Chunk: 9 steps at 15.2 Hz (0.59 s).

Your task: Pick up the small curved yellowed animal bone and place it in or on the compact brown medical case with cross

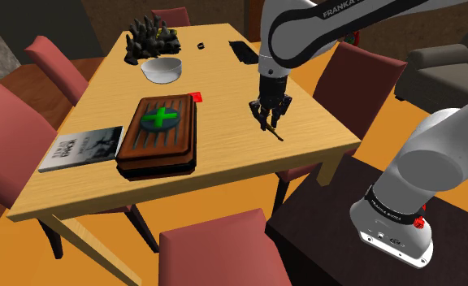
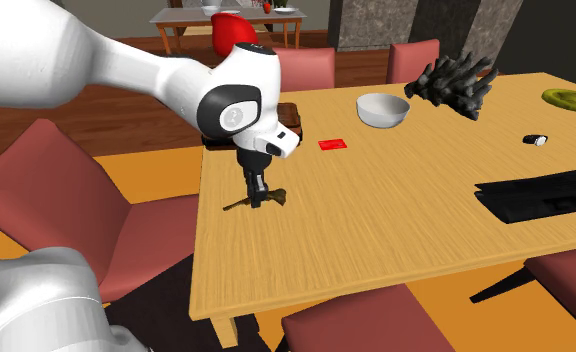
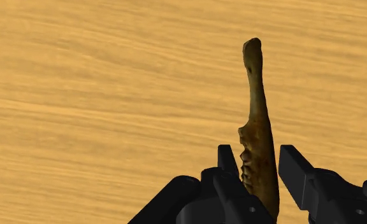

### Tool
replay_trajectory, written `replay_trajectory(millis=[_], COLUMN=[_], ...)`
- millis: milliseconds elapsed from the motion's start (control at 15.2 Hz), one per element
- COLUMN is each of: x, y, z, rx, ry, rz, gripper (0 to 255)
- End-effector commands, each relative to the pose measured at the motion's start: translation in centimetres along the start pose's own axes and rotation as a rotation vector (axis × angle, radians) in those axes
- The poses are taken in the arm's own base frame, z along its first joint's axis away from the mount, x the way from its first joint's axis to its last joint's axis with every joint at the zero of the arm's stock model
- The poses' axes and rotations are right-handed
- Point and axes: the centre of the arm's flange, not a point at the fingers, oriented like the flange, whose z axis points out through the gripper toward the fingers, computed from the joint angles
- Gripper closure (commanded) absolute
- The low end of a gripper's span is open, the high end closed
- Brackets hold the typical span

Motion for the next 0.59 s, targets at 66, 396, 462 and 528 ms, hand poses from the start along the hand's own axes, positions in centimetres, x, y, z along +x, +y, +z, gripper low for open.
replay_trajectory(millis=[66,396,462,528], x=[-0.2,-0.4,-0.4,-0.4], y=[-0.4,-0.5,-0.5,-0.5], z=[0.7,-1.6,-2.2,-2.7], rx=[-0.001,-0.001,-0.001,-0.001], ry=[-0.01,-0.01,-0.01,-0.01], rz=[-0.005,-0.005,-0.005,-0.005], gripper=[255,255,255,255])
